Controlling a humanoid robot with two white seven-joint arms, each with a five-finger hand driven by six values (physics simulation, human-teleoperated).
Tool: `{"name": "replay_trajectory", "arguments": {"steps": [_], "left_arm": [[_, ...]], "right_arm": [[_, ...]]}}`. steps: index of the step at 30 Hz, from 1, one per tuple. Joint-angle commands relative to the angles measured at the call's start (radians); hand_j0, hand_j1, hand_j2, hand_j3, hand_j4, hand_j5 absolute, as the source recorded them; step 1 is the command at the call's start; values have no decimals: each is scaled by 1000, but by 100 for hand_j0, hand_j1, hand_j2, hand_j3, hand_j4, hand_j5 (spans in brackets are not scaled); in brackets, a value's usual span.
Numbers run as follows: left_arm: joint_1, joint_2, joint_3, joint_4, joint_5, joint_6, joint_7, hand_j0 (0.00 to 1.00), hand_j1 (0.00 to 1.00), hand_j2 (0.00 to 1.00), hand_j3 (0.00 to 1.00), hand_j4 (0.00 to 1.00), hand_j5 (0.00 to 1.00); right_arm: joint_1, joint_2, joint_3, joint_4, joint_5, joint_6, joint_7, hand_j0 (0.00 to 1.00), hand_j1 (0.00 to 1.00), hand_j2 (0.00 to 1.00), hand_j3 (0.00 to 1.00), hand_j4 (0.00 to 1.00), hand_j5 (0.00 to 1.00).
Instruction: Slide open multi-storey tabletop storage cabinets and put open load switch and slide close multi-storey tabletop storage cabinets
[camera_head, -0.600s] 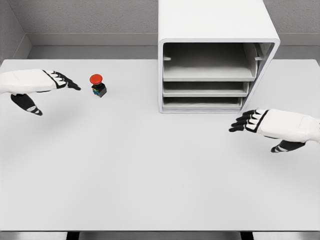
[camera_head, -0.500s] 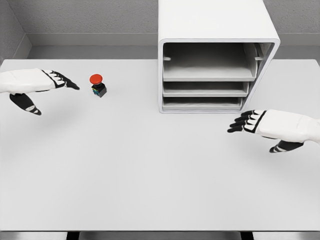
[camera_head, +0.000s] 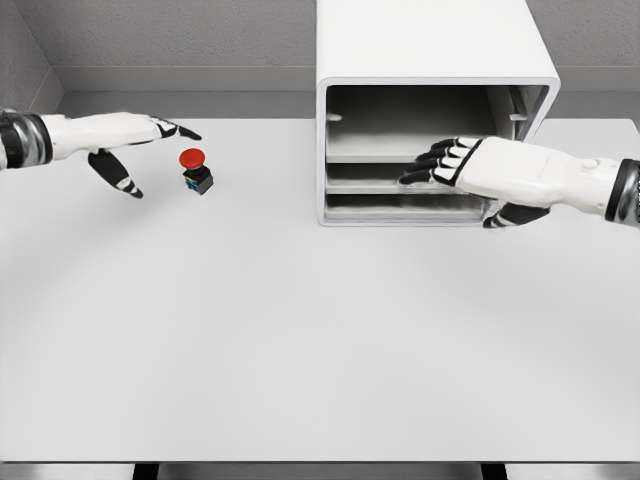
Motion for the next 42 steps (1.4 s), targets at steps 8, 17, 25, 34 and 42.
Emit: {"name": "replay_trajectory", "arguments": {"steps": [8, 17, 25, 34, 42], "left_arm": [[-9, -38, 2, 73, -10, 2, 0, 100, 100, 100, 100, 100, 100], [-11, -37, 2, 74, -10, 2, 0, 100, 100, 100, 100, 100, 100], [-11, -35, 2, 74, -8, 2, 0, 100, 100, 100, 100, 100, 100], [-11, -34, 7, 74, -8, 2, 0, 100, 100, 100, 100, 100, 100], [-11, -34, 7, 74, -8, 2, 0, 100, 100, 100, 100, 100, 100]], "right_arm": [[-98, 75, 97, 33, 58, 274, 0, 100, 100, 100, 100, 100, 100], [-170, 132, 209, 119, 72, 274, 0, 100, 100, 100, 100, 100, 100], [-170, 128, 205, 116, 75, 275, 0, 100, 100, 100, 100, 100, 100], [-172, 132, 203, 111, 73, 275, 0, 100, 100, 100, 100, 100, 100], [-172, 147, 226, 110, 73, 286, 0, 100, 100, 100, 100, 100, 100]]}}
